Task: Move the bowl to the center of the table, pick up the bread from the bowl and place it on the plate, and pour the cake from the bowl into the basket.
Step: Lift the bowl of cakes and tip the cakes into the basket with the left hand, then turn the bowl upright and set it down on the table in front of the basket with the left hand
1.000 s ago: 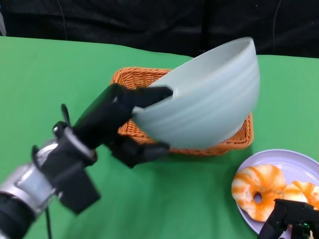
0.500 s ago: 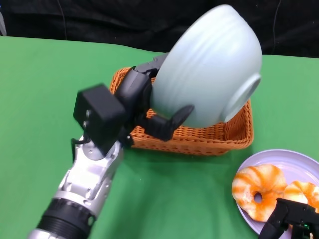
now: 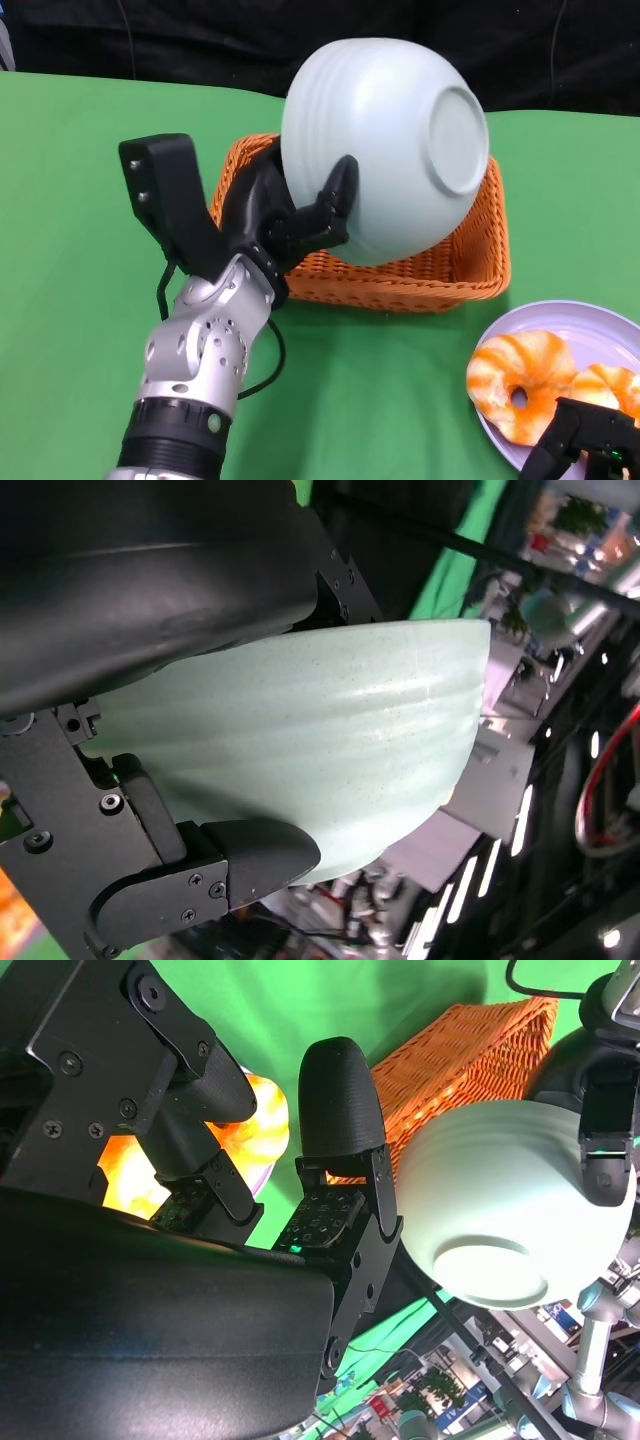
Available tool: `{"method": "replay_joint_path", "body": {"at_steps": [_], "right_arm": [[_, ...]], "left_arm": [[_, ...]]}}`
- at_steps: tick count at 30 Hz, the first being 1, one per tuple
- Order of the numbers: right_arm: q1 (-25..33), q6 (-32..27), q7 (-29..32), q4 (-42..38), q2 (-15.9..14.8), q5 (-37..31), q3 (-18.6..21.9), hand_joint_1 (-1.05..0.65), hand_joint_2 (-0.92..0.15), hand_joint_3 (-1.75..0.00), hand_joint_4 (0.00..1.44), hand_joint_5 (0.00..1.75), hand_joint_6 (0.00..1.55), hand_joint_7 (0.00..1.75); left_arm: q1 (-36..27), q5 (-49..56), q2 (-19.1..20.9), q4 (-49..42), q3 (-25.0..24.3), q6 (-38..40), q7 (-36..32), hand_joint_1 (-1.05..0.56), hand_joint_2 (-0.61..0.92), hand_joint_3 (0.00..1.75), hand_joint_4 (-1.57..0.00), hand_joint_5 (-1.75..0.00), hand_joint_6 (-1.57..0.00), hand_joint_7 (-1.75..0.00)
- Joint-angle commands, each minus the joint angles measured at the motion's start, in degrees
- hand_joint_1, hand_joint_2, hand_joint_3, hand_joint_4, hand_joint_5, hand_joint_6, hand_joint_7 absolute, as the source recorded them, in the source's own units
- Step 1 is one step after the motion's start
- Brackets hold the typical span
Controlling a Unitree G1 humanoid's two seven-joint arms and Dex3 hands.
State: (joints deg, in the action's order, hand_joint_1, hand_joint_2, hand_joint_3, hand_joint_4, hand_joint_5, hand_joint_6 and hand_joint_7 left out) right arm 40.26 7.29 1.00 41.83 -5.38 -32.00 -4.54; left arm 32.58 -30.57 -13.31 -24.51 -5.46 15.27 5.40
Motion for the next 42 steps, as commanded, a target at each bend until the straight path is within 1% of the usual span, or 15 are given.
{"method": "replay_joint_path", "body": {"at_steps": [1,4,6,9,13,18,27,30,32,34,37,41,42], "right_arm": [[1.15,3.11,-0.36,0.65,-1.48,0.54,-1.18,0.10,-0.13,-1.66,0.98,1.75,0.87,1.40],[1.14,3.23,-0.09,0.61,-1.51,0.29,-1.53,0.10,-0.13,-1.66,0.97,1.75,0.87,1.40],[1.11,3.11,-0.09,0.63,-1.56,0.42,-1.59,0.09,-0.13,-1.66,0.98,1.75,0.87,1.40],[1.21,2.91,-0.12,0.81,-1.64,0.52,-1.47,0.09,-0.13,-1.66,0.98,1.75,0.87,1.39],[0.85,3.05,0.12,0.52,-1.75,0.35,-1.54,0.09,-0.13,-1.65,0.98,1.75,0.87,1.39],[0.92,3.07,0.26,0.63,-1.84,0.62,-1.64,0.09,-0.14,-1.65,0.97,1.75,0.87,1.39],[1.25,2.29,-0.14,1.04,-2.18,1.28,-1.28,0.07,-0.14,-1.64,0.96,1.75,0.86,1.38],[1.10,2.42,-0.14,1.01,-2.20,1.37,-1.17,0.08,-0.15,-1.64,0.95,1.75,0.86,1.39],[1.08,2.45,-0.06,1.03,-2.16,1.30,-1.17,0.09,-0.15,-1.63,0.95,1.75,0.86,1.39],[1.00,2.82,0.16,0.95,-2.20,1.30,-1.15,0.09,-0.15,-1.63,0.95,1.75,0.86,1.39],[0.87,3.16,0.37,0.79,-2.27,1.48,-1.10,0.09,-0.15,-1.64,0.96,1.75,0.86,1.39],[0.63,3.53,0.82,0.86,-2.31,1.81,-0.75,0.09,-0.15,-1.64,0.96,1.75,0.86,1.39],[0.61,3.66,0.93,0.87,-2.37,1.88,-0.67,0.09,-0.15,-1.64,0.97,1.75,0.86,1.39]], "left_arm": [[2.66,-3.22,-1.49,0.45,-3.80,2.93,-2.31,-0.20,0.34,1.75,-1.11,-1.75,-0.91,-1.75],[3.45,-7.18,-3.28,0.36,-8.01,7.01,-6.49,-0.21,0.33,1.73,-1.12,-1.75,-0.90,-1.75],[3.90,-9.45,-3.93,0.23,-9.85,8.86,-8.43,-0.23,0.34,1.71,-1.12,-1.75,-0.88,-1.75],[4.05,-13.05,-4.34,-0.41,-12.01,10.61,-8.03,-0.29,0.32,1.71,-1.12,-1.75,-0.84,-1.75],[4.18,-18.25,-3.21,-4.28,-14.84,12.54,-2.12,-0.34,0.27,1.69,-1.11,-1.75,-0.85,-1.75],[4.27,-19.24,-1.95,-7.84,-15.84,12.68,2.31,-0.33,0.24,1.68,-1.11,-1.75,-0.87,-1.75],[4.40,-18.01,-1.28,-8.44,-15.55,11.90,4.08,-0.34,0.24,1.68,-1.11,-1.75,-0.87,-1.75],[2.80,-10.86,0.91,-5.92,-10.02,6.34,10.27,-0.31,0.26,1.72,-1.14,-1.75,-0.92,-1.75],[2.17,-8.10,1.77,-5.22,-8.28,3.91,13.18,-0.30,0.27,1.73,-1.14,-1.75,-0.93,-1.75],[1.23,-4.59,3.12,-3.82,-6.03,1.22,15.62,-0.25,0.29,1.72,-1.14,-1.75,-0.95,-1.70],[0.30,-1.42,4.20,-2.31,-4.21,-0.93,17.32,-0.22,0.27,1.71,-1.13,-1.75,-0.99,-1.64],[-3.03,5.50,8.31,1.30,0.94,-8.57,24.40,-0.17,0.25,1.71,-1.14,-1.75,-0.98,-1.64],[-3.49,6.26,8.91,1.62,1.50,-9.76,25.76,-0.16,0.26,1.69,-1.13,-1.75,-0.97,-1.64]]}}
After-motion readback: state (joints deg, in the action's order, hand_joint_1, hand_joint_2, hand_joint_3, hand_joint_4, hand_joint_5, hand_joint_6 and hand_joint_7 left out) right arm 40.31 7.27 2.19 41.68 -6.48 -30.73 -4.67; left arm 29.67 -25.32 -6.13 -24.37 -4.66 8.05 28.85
